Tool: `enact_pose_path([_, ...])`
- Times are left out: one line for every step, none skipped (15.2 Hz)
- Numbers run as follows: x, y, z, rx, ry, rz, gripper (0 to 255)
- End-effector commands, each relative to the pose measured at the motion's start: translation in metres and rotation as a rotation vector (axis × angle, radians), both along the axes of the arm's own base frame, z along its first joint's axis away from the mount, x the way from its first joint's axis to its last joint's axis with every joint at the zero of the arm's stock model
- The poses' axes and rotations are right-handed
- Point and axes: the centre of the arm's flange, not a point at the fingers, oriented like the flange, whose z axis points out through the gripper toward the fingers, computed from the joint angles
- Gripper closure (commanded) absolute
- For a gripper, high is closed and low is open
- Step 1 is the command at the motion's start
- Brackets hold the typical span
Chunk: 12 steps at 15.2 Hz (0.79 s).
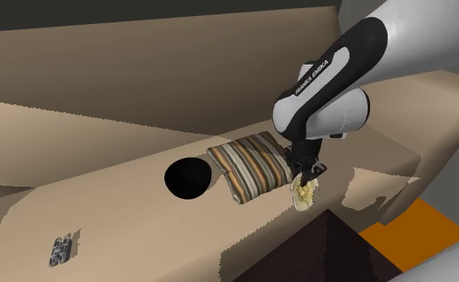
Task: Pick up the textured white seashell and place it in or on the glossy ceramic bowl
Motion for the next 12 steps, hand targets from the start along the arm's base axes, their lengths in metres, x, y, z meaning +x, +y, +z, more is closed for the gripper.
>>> enact_pose_path([0.02, 0.012, 0.003, 0.0, 0.0, 0.0, 255])
enact_pose_path([0.031, 0.019, 0.003, 0.0, 0.0, 0.0, 255])
enact_pose_path([0.042, 0.026, 0.004, 0.0, 0.0, 0.0, 255])
enact_pose_path([0.053, 0.033, 0.005, 0.0, 0.0, 0.0, 255])
enact_pose_path([0.064, 0.04, 0.006, 0.0, 0.0, 0.0, 255])
enact_pose_path([0.075, 0.048, 0.007, 0.0, 0.0, 0.0, 255])
enact_pose_path([0.086, 0.055, 0.008, 0.0, 0.0, 0.0, 255])
enact_pose_path([0.097, 0.062, 0.009, 0.0, 0.0, 0.0, 255])
enact_pose_path([0.108, 0.069, 0.009, 0.0, 0.0, 0.0, 255])
enact_pose_path([0.119, 0.076, 0.01, 0.0, 0.0, 0.0, 255])
enact_pose_path([0.13, 0.083, 0.011, 0.0, 0.0, 0.0, 255])
enact_pose_path([0.141, 0.091, 0.012, 0.0, 0.0, 0.0, 255])
